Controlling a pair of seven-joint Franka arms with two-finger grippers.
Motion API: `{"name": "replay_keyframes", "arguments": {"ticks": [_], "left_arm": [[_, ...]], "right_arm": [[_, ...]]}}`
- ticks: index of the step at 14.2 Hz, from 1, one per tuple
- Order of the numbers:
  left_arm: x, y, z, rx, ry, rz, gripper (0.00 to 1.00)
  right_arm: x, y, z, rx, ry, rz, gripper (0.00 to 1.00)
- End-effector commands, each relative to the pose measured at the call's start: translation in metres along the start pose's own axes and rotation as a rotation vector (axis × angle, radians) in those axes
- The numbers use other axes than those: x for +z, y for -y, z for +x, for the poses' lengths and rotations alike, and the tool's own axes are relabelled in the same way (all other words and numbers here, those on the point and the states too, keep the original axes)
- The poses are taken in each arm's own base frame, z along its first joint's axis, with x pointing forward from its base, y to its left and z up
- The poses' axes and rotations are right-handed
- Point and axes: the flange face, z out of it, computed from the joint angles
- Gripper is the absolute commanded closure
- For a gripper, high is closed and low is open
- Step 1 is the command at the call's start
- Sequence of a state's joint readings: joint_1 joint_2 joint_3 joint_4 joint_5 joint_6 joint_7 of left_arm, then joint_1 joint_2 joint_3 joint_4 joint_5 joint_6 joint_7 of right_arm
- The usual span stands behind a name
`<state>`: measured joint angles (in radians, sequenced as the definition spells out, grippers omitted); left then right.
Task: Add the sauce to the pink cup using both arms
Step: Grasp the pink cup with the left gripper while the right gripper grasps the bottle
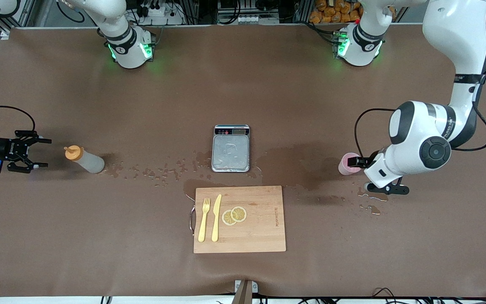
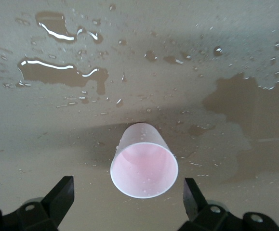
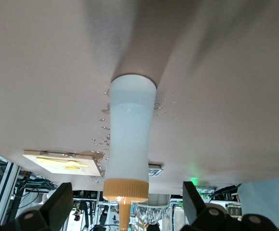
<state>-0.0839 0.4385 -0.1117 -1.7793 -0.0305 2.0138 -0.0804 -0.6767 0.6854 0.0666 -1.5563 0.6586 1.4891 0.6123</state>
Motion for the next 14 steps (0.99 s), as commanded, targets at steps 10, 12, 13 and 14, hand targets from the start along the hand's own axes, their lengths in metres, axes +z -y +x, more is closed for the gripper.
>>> {"name": "replay_keyframes", "arguments": {"ticks": [10,12,13,14], "left_arm": [[0.060,0.016,-0.012,-0.042,0.021,-0.015,0.00],[0.064,0.015,-0.013,-0.041,0.029,-0.014,0.00],[0.067,0.015,-0.014,-0.042,0.033,-0.014,0.01],[0.067,0.015,-0.014,-0.042,0.035,-0.014,0.22]], "right_arm": [[0.057,-0.025,0.086,0.125,0.302,0.062,0.00],[0.065,-0.017,0.081,0.113,0.303,0.047,0.00],[0.070,-0.014,0.079,0.107,0.302,0.039,0.00],[0.074,-0.011,0.078,0.104,0.302,0.033,0.00]]}}
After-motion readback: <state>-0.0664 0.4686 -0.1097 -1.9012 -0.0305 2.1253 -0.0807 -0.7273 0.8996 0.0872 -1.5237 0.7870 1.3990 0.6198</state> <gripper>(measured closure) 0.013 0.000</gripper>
